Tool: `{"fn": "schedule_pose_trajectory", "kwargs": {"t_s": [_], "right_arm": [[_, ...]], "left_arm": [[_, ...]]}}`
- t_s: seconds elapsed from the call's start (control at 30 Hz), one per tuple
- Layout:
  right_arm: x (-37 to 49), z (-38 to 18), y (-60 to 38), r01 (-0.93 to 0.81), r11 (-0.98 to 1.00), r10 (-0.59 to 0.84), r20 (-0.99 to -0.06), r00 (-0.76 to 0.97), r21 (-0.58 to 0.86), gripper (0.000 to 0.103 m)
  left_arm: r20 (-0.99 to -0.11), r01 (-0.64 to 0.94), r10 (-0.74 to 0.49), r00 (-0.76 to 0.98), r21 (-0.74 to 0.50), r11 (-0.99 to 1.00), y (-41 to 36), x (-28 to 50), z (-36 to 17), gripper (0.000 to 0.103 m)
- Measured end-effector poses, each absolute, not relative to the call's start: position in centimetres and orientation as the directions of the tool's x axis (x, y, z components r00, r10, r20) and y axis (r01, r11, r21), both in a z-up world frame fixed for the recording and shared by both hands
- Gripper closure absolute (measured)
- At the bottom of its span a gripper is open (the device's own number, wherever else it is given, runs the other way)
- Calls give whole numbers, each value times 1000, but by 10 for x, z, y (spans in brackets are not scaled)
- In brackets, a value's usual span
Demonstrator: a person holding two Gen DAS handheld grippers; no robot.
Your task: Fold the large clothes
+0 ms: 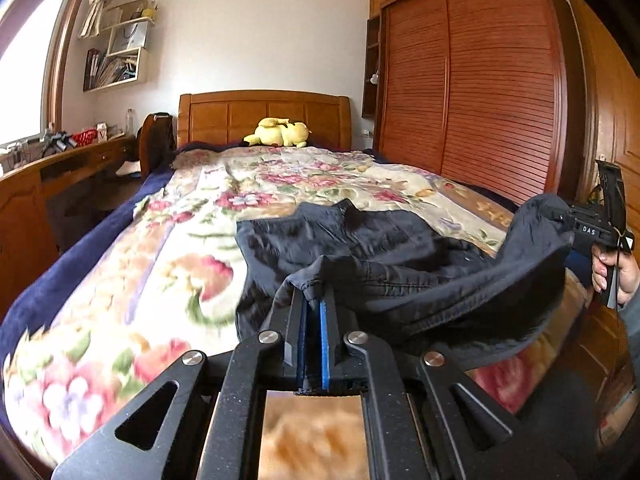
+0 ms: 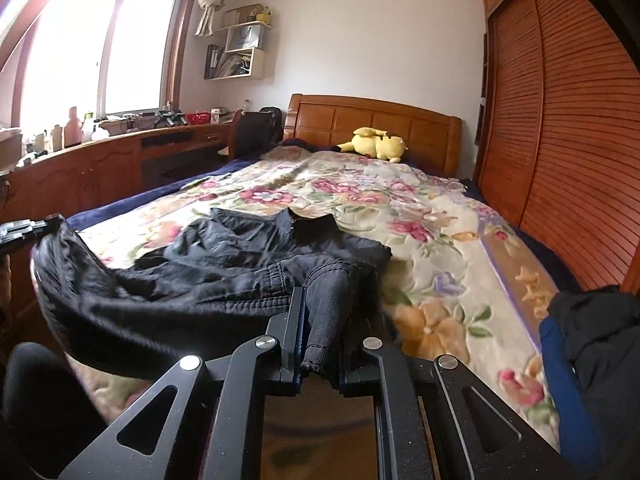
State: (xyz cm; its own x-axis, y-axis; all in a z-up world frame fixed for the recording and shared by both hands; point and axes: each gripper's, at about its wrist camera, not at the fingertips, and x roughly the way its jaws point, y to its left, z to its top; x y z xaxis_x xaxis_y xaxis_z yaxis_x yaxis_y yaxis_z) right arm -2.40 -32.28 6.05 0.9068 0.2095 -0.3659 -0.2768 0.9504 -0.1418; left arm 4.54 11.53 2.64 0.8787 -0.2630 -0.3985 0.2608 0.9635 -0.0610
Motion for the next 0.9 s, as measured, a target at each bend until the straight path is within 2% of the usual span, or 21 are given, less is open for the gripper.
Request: {"fn": "schedule_pose_trajectory", "kwargs": {"t_s": [0.23, 0.53, 0.77, 0.9], "right_arm": [[61, 35, -311, -279, 950, 206, -386, 899, -142, 92], [175, 5, -294, -274, 944, 159, -473, 867, -186, 92], [245, 40, -286, -227, 947, 111, -431, 896, -227, 92], [287, 62, -276, -153, 947, 31, -393, 919, -283, 92]], "left_arm": [[-425, 235, -231, 875, -45, 971, 116, 123, 11, 97], [-468, 202, -176, 866, 6, 979, 116, 213, -8, 97], [-431, 155, -106, 896, 79, 985, 110, 286, 13, 97], [-428, 122, -90, 899, 49, 991, 108, 328, 26, 97]]}}
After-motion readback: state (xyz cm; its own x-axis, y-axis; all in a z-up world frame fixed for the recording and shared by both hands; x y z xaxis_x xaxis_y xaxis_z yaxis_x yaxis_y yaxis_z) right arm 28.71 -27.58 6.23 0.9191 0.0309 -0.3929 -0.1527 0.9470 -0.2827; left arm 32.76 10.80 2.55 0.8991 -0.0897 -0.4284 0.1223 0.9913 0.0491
